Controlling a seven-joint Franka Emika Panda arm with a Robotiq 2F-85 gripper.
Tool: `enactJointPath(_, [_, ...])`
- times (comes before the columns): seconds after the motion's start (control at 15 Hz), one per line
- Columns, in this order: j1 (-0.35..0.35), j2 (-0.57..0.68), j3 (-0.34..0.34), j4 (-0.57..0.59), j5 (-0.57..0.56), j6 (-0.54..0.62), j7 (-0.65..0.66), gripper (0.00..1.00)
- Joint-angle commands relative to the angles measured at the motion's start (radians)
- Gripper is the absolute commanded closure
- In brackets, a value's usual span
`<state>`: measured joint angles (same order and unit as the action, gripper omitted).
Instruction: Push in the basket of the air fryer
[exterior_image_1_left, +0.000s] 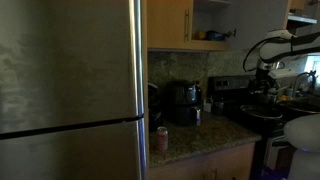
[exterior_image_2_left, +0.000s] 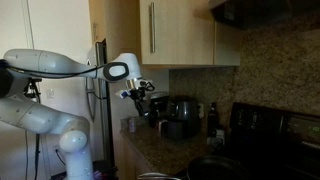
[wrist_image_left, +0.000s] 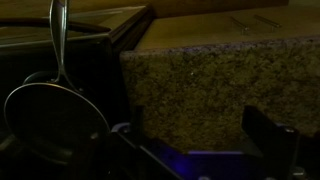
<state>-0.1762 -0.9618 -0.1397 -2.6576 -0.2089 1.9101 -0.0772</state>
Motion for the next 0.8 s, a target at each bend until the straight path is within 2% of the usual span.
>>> enactJointPath(0.0, [0.004,0.000,-0.002,0.003,-0.002,-0.004,0.003,0.00])
enactJointPath(0.53, [0.007,-0.028,0.008,-0.009,-0.003,0.016,0.010,0.00])
enactJointPath(0.73, [0.063,-0.004,0.035,-0.005,0.067,0.014,0.039,0.00])
